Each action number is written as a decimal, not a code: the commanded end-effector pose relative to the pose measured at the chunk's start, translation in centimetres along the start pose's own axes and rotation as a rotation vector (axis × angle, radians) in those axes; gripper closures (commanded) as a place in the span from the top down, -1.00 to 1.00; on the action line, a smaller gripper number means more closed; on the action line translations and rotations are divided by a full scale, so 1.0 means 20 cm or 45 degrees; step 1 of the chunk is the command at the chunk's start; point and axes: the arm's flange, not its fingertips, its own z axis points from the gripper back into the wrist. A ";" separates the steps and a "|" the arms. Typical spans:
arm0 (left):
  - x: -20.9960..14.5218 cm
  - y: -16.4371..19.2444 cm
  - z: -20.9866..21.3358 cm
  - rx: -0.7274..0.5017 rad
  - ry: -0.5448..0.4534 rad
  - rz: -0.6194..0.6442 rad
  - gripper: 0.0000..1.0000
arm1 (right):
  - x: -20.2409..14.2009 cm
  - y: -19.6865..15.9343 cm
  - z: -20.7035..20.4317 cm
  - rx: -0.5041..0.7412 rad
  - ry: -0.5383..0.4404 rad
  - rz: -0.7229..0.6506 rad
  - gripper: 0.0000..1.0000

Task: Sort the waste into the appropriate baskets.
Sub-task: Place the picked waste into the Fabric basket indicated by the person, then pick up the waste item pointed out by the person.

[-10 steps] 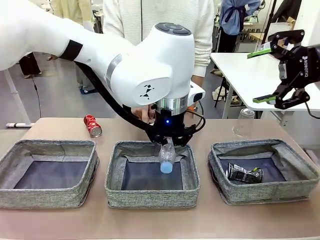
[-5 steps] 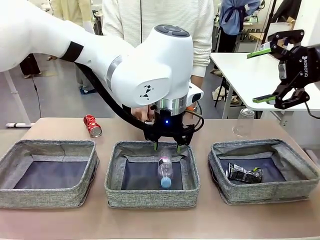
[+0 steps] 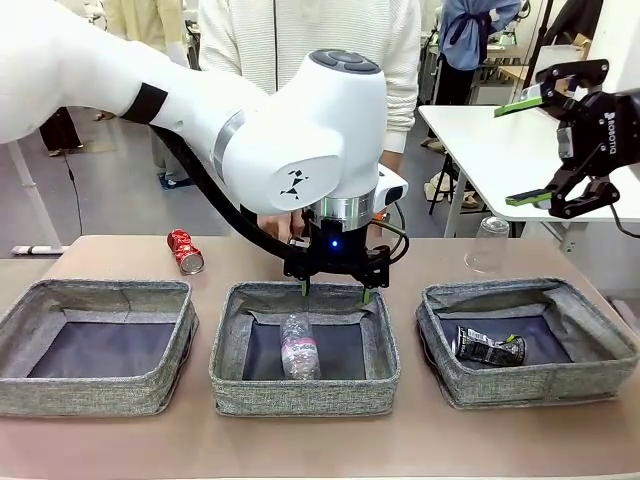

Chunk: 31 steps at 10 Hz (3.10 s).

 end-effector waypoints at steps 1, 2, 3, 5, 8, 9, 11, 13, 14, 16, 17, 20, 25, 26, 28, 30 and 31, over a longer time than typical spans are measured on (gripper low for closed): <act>-0.01 0.07 0.06 -0.072 0.003 -0.010 1.00 | 0.00 0.01 0.00 0.030 0.012 0.033 1.00; -0.01 0.15 0.10 -0.130 -0.008 -0.008 1.00 | 0.00 0.01 0.00 0.030 0.012 0.033 1.00; -0.03 0.28 0.17 -0.202 -0.023 -0.003 1.00 | 0.00 0.01 0.00 0.030 0.012 0.033 1.00; -0.11 0.69 0.35 -0.477 -0.036 -0.057 1.00 | 0.00 0.01 0.00 0.030 0.012 0.033 1.00; -0.17 1.39 0.40 -0.912 -0.081 -0.059 1.00 | 0.00 0.01 0.00 0.030 0.012 0.033 1.00; -0.20 1.62 0.39 -1.067 -0.060 -0.033 1.00 | 0.00 0.01 0.00 0.030 0.012 0.033 1.00; -0.29 1.96 0.39 -1.383 0.108 -0.106 1.00 | 0.00 0.01 0.00 0.030 0.012 0.033 1.00; -0.38 2.12 0.37 -1.630 0.160 -0.018 1.00 | 0.00 0.01 0.00 0.030 0.012 0.033 1.00; -0.42 2.16 0.31 -1.771 0.087 0.023 1.00 | 0.00 0.01 0.00 0.030 0.012 0.033 1.00; -0.45 2.10 0.20 -1.896 -0.112 0.185 1.00 | 0.00 0.01 0.00 0.030 0.012 0.033 1.00; -0.47 2.22 0.31 -1.806 0.081 0.042 1.00 | 0.00 0.01 0.00 0.030 0.012 0.033 1.00; -0.47 2.22 0.31 -1.806 0.081 0.042 1.00 | 0.00 0.01 0.00 0.030 0.012 0.033 1.00; -0.47 2.22 0.31 -1.806 0.081 0.042 1.00 | 0.00 0.01 0.00 0.030 0.012 0.033 1.00; -0.47 2.22 0.31 -1.806 0.081 0.042 1.00 | 0.00 0.01 0.00 0.030 0.012 0.033 1.00; -0.47 2.22 0.31 -1.806 0.081 0.042 1.00 | 0.00 0.01 0.00 0.030 0.012 0.033 1.00; -0.47 2.22 0.31 -1.806 0.081 0.042 1.00 | 0.00 0.01 0.00 0.030 0.012 0.033 1.00; -0.47 2.22 0.31 -1.806 0.081 0.042 1.00 | 0.00 0.01 0.00 0.030 0.012 0.033 1.00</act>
